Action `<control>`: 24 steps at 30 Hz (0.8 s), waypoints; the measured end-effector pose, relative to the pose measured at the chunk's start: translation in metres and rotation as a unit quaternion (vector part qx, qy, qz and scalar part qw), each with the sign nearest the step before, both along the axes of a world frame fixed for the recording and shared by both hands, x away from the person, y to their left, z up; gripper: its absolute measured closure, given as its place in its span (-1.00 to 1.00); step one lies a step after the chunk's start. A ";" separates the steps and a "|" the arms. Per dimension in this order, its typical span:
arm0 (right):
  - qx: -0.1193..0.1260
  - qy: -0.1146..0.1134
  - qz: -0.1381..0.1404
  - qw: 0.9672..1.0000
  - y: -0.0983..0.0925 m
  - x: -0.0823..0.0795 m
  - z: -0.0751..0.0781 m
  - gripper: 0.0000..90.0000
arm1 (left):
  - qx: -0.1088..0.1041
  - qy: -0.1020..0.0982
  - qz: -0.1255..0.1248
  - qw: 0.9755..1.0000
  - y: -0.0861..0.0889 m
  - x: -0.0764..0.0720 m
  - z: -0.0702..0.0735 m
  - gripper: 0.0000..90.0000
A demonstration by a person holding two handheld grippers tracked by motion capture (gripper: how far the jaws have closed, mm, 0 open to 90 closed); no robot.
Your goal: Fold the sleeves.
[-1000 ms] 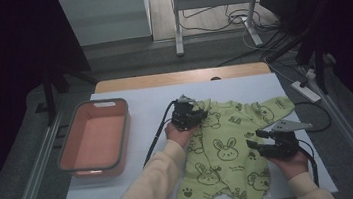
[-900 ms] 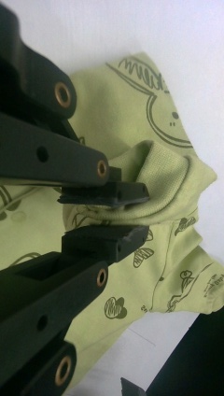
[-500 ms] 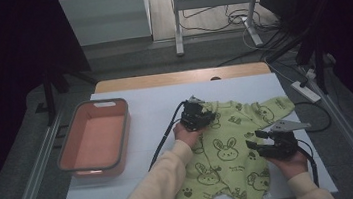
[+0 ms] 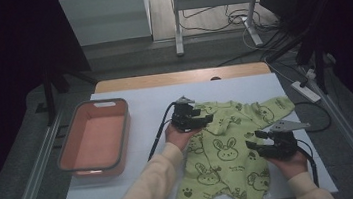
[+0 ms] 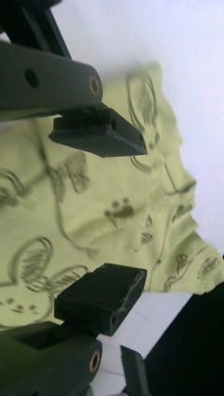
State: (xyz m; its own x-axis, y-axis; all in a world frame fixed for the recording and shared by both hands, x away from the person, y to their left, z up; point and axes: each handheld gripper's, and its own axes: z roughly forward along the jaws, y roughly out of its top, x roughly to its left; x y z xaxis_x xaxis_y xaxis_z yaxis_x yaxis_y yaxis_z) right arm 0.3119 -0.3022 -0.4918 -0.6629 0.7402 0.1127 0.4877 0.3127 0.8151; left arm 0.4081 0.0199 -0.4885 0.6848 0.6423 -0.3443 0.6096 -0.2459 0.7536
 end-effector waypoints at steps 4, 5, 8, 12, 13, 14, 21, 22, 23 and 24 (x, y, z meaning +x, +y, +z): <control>0.000 0.001 -0.002 1.000 0.000 0.000 0.000 -0.09 | 0.007 -0.006 0.013 1.000 0.022 -0.008 0.003 -0.22; 0.000 0.000 -0.003 1.000 -0.001 0.000 0.000 -0.09 | 0.011 -0.007 0.015 1.000 0.027 -0.011 0.004 -0.22; 0.000 0.000 -0.004 1.000 0.000 0.000 0.000 -0.09 | 0.026 -0.019 0.024 0.999 0.041 -0.019 0.006 -0.23; 0.000 0.001 -0.006 1.000 -0.001 0.001 0.000 -0.09 | 0.021 -0.023 0.027 0.999 0.055 -0.028 0.008 -0.24; 0.000 0.001 -0.007 1.000 -0.001 0.001 0.000 -0.10 | 0.021 -0.024 0.027 0.999 0.058 -0.031 0.008 -0.24; 0.000 0.001 -0.007 1.000 -0.001 0.001 0.000 -0.10 | 0.019 -0.025 0.027 0.999 0.061 -0.033 0.008 -0.24; 0.002 0.002 -0.010 1.000 -0.002 0.002 0.000 -0.11 | 0.020 -0.023 0.022 0.999 0.074 -0.047 0.005 -0.24; 0.005 0.003 -0.011 1.000 -0.002 0.002 0.000 -0.10 | 0.019 -0.024 0.022 0.999 0.074 -0.049 0.004 -0.25; 0.005 0.002 -0.012 1.000 -0.002 0.002 0.001 -0.11 | 0.020 -0.024 0.020 0.999 0.075 -0.050 0.004 -0.25; 0.004 0.000 -0.014 1.000 -0.002 0.002 0.001 -0.10 | 0.020 -0.026 0.019 0.999 0.076 -0.050 0.004 -0.25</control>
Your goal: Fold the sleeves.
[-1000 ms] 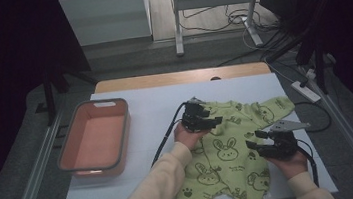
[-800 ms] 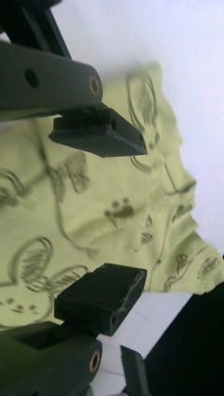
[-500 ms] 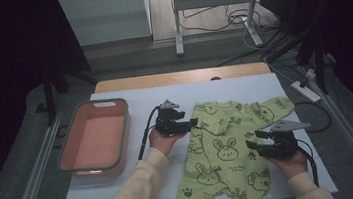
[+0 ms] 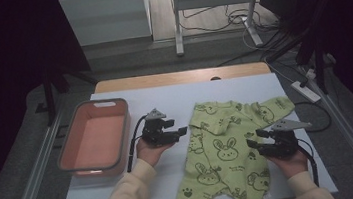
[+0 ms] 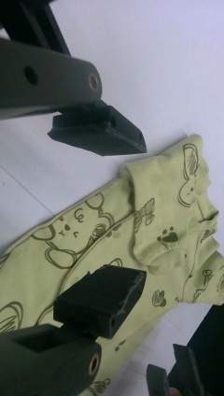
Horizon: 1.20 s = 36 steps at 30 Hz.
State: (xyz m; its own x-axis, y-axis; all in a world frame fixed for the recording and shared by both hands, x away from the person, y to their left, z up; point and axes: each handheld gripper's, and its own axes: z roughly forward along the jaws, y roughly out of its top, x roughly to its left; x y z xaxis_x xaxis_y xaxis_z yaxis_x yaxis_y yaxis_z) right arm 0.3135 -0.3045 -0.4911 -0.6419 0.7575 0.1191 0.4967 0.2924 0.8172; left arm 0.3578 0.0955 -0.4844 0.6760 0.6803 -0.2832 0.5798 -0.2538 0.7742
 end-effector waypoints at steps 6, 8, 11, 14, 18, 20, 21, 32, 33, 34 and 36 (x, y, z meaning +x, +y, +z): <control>0.000 -0.002 -0.006 1.000 -0.001 -0.001 0.001 -0.11 | 0.002 0.002 -0.008 1.000 -0.001 -0.003 -0.002 -0.25; -0.003 -0.003 -0.008 1.000 -0.002 0.000 0.001 -0.11 | 0.000 0.003 -0.009 1.000 0.000 -0.004 -0.003 -0.25; -0.004 -0.003 -0.014 1.000 -0.003 0.002 0.000 -0.11 | 0.004 0.002 -0.012 1.000 0.001 -0.005 -0.003 -0.26; -0.001 0.000 -0.028 1.000 -0.004 0.008 -0.001 -0.10 | 0.009 -0.001 -0.012 1.000 0.003 -0.006 -0.002 -0.26; -0.002 0.005 -0.044 0.999 -0.006 0.014 -0.002 -0.10 | 0.007 0.003 -0.013 1.000 0.006 -0.006 -0.002 -0.26; -0.001 0.008 -0.051 0.999 -0.008 0.017 -0.002 -0.11 | 0.005 0.003 -0.015 1.000 0.007 -0.007 -0.002 -0.27; -0.001 0.012 -0.057 0.998 -0.010 0.019 -0.002 -0.12 | 0.004 0.004 -0.016 1.000 0.008 -0.007 -0.002 -0.27; -0.029 0.016 -0.117 0.993 -0.024 0.044 -0.002 -0.13 | 0.000 0.009 -0.024 1.000 0.009 -0.007 -0.001 -0.27; -0.041 0.015 -0.119 0.992 -0.026 0.046 -0.002 -0.13 | 0.001 0.010 -0.025 1.000 0.008 -0.007 -0.001 -0.27; -0.049 0.014 -0.123 0.991 -0.028 0.049 -0.003 -0.13 | 0.001 0.010 -0.025 1.000 0.008 -0.007 -0.001 -0.27; -0.053 0.015 -0.134 0.989 -0.034 0.054 -0.004 -0.13 | 0.001 0.009 -0.025 1.000 0.008 -0.007 -0.001 -0.28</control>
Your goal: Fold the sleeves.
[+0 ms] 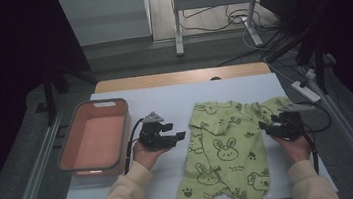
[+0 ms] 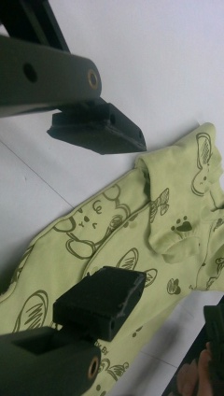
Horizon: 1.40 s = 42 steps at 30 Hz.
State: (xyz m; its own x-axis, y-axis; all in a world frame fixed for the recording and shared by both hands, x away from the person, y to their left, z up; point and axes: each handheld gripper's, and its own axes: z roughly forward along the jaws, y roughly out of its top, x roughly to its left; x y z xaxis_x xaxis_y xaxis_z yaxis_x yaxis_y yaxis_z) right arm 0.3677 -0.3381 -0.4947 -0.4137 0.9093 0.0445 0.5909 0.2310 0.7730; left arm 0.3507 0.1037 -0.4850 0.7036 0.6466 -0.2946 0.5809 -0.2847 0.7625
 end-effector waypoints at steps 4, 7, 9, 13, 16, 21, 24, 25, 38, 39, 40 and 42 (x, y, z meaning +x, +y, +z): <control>0.007 0.007 -0.025 1.000 -0.011 0.012 0.000 -0.13 | 0.002 -0.001 0.000 1.000 0.001 -0.001 0.001 -0.28; -0.006 -0.002 -0.034 0.999 -0.012 0.021 0.003 -0.13 | 0.001 -0.002 0.002 1.000 0.002 -0.002 0.001 -0.28; -0.016 0.003 -0.041 0.999 -0.013 0.027 0.003 -0.13 | 0.001 -0.002 0.003 1.000 0.002 -0.003 0.002 -0.28; -0.020 0.009 -0.057 0.998 -0.020 0.037 -0.001 -0.13 | -0.001 -0.001 0.007 1.000 0.004 -0.003 0.001 -0.28; -0.022 0.013 -0.074 0.997 -0.029 0.042 -0.004 -0.13 | 0.000 -0.001 0.008 1.000 0.006 -0.003 0.001 -0.28; -0.037 0.018 -0.104 0.994 -0.045 0.047 -0.008 -0.13 | -0.001 -0.003 0.009 1.000 0.006 -0.004 0.002 -0.28; -0.035 0.021 -0.113 0.993 -0.050 0.050 -0.011 -0.13 | 0.000 -0.003 0.009 1.000 0.006 -0.005 0.002 -0.28; -0.034 0.023 -0.115 0.993 -0.050 0.050 -0.012 -0.13 | 0.000 -0.003 0.009 1.000 0.007 -0.005 0.002 -0.28; -0.071 0.015 -0.131 0.989 -0.049 0.058 -0.020 -0.10 | -0.007 -0.010 0.011 1.000 0.010 -0.006 0.006 -0.26; -0.076 0.013 -0.134 0.988 -0.049 0.058 -0.020 -0.10 | -0.007 -0.010 0.010 1.000 0.010 -0.006 0.006 -0.27; -0.077 0.013 -0.134 0.988 -0.048 0.057 -0.020 -0.10 | -0.006 -0.008 0.008 1.000 0.010 -0.006 0.005 -0.27; -0.076 0.010 -0.139 0.987 -0.049 0.057 -0.019 -0.10 | -0.004 -0.004 0.005 1.000 0.009 -0.005 0.005 -0.27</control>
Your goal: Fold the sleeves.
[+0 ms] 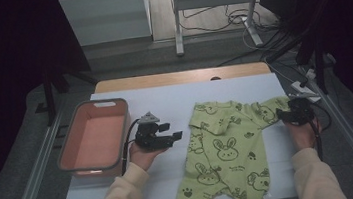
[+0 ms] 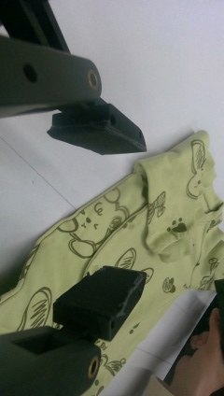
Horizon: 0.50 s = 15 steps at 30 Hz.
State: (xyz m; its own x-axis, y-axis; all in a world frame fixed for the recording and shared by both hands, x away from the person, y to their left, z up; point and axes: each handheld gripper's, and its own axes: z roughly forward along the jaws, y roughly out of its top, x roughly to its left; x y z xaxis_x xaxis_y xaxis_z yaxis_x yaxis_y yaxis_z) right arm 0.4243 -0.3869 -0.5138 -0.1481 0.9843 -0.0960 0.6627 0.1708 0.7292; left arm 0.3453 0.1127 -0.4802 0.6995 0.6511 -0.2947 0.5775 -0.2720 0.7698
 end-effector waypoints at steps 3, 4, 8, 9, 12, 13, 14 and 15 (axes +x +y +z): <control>-0.001 -0.007 -0.011 1.000 -0.003 -0.001 0.002 -0.13 | 0.002 0.003 -0.003 1.000 0.000 0.000 0.000 -0.28; -0.001 -0.009 -0.015 1.000 -0.004 -0.001 0.002 -0.13 | 0.002 0.005 -0.004 1.000 0.000 0.000 -0.001 -0.28; -0.003 -0.010 -0.020 1.000 -0.007 -0.001 0.002 -0.13 | 0.005 0.009 -0.009 1.000 -0.002 0.001 -0.002 -0.28; -0.004 -0.005 -0.020 1.000 -0.007 0.000 0.000 -0.12 | 0.004 0.009 -0.010 1.000 -0.002 0.001 -0.002 -0.28; -0.007 0.011 -0.020 1.000 -0.007 0.003 -0.005 -0.04 | 0.003 0.008 -0.010 1.000 -0.002 0.000 -0.001 -0.28; -0.002 0.009 -0.021 1.000 -0.007 0.003 -0.006 0.04 | 0.003 0.008 -0.009 1.000 -0.002 0.000 -0.001 -0.28; 0.000 0.009 -0.022 1.000 -0.007 0.003 -0.006 0.13 | 0.003 0.008 -0.009 1.000 -0.002 0.000 -0.001 -0.28; -0.002 0.007 -0.023 1.000 -0.007 0.003 -0.005 0.28 | 0.003 0.008 -0.009 1.000 -0.002 0.000 -0.001 -0.28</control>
